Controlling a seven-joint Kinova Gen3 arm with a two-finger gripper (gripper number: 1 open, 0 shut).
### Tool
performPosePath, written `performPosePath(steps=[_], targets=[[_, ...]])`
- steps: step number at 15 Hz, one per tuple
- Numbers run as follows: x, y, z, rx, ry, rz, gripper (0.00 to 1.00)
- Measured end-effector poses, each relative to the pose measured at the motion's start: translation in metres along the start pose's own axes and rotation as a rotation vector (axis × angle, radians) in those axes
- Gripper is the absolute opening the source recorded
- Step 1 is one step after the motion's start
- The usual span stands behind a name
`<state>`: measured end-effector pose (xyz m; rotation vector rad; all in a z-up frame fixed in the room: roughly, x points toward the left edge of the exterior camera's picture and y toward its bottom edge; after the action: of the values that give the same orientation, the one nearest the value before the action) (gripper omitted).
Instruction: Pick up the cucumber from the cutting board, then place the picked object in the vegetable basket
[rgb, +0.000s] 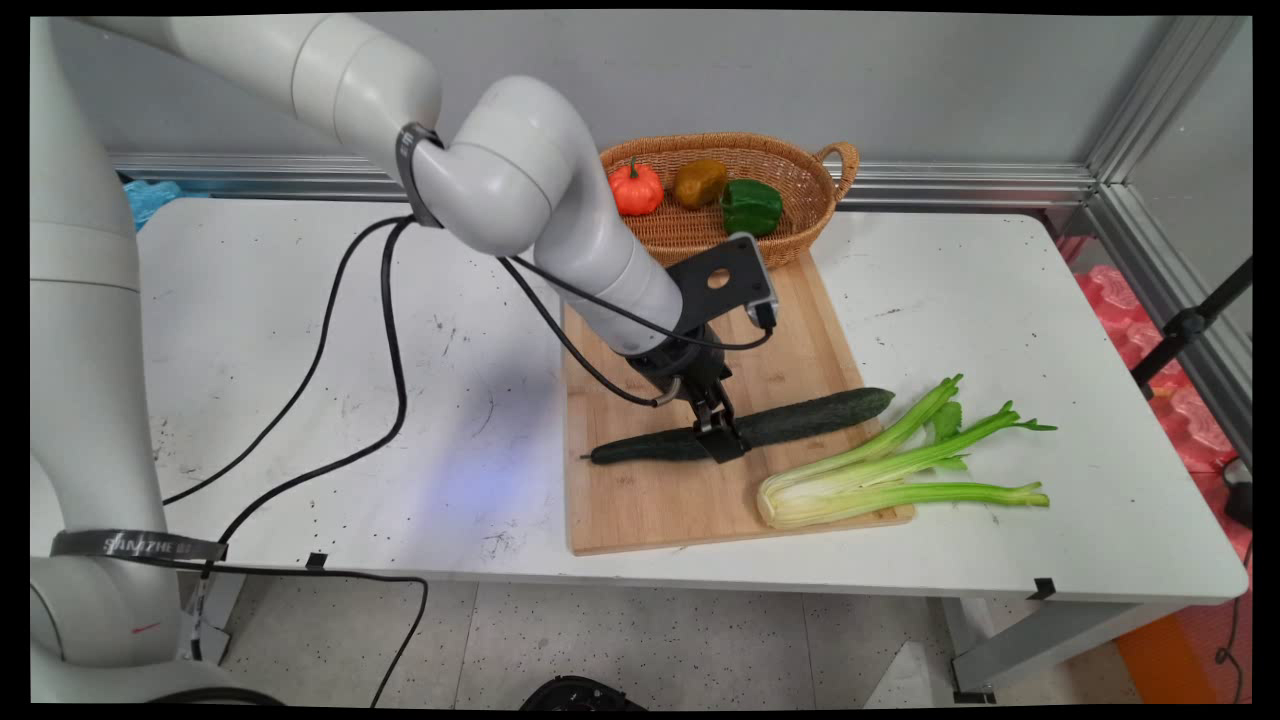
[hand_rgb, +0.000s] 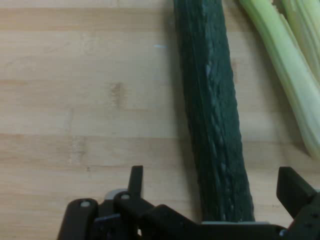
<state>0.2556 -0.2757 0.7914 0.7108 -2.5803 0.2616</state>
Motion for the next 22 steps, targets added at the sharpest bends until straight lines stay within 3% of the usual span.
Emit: performPosePath(steps=[5, 6, 16, 22], targets=[[-0.004, 0.007, 0.011, -0.003, 0.005, -0.013, 1.0], [-0.005, 0.008, 0.012, -0.004, 0.005, -0.016, 0.0], [0.002, 0.002, 0.013, -0.007, 0.02, -0.046, 0.0], [0.038, -0.035, -0.005, 0.019, 0.071, -0.045, 0.0]])
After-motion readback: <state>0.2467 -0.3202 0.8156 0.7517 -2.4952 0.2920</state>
